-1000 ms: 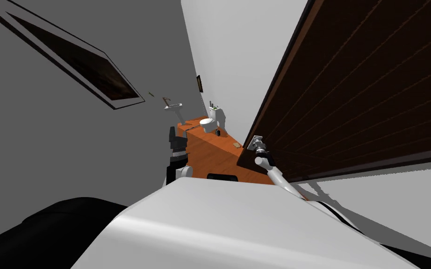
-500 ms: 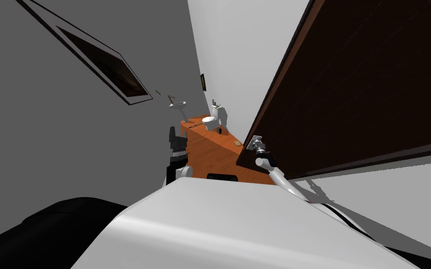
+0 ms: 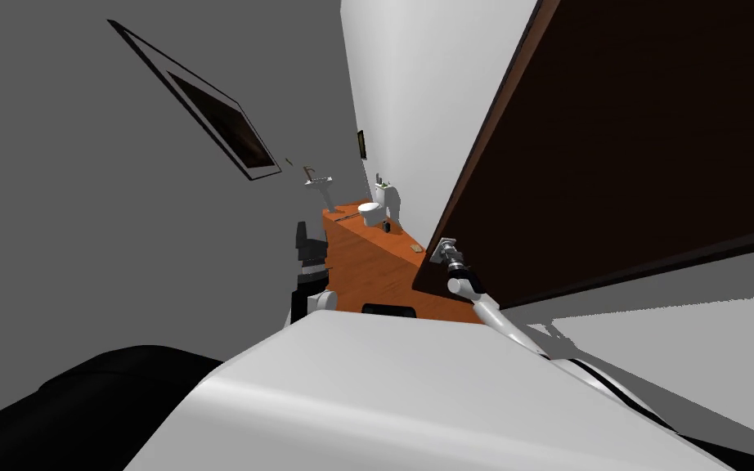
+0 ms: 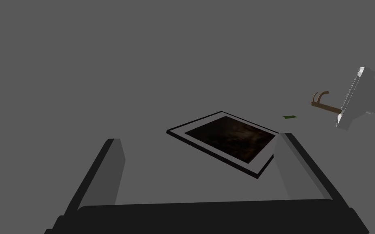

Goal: Pull the door open

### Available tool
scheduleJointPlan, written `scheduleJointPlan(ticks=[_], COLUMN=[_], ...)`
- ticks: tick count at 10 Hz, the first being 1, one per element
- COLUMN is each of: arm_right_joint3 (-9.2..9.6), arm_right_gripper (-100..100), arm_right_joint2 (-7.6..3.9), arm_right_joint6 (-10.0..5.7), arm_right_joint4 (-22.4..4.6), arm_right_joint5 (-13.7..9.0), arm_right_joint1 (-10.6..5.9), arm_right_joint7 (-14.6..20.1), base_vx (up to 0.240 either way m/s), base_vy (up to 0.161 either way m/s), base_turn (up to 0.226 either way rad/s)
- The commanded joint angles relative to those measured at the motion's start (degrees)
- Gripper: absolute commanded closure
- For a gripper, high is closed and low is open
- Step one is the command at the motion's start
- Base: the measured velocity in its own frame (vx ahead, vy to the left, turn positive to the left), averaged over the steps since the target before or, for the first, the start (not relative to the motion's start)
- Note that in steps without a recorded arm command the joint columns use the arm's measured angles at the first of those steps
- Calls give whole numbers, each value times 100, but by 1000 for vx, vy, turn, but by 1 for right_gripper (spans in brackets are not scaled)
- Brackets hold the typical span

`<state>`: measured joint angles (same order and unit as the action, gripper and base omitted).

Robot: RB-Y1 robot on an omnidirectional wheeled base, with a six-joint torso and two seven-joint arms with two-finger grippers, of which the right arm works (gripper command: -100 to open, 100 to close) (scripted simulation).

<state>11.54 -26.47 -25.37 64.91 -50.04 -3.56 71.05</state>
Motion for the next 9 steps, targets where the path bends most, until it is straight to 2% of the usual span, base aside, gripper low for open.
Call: scheduleJointPlan(ticks=[1, 2, 3, 4, 9], arm_right_joint3=[78, 50, 163, 188, 478], arm_right_gripper=[100, 100, 100, 100, 100], arm_right_joint2=[-52, -37, -116, -138, -396], arm_right_joint6=[-16, -10, -34, -42, -141], arm_right_joint4=[70, 28, 88, 106, 309], arm_right_joint5=[5, 4, 18, 21, 56], arm_right_joint1=[38, 16, 72, 84, 222], arm_right_joint7=[64, 45, 135, 157, 413], base_vx=[-181, -76, -122, -183, -183], base_vy=[-53, -22, -21, -71, -68], base_turn=[77, 29, 102, 95, 99])
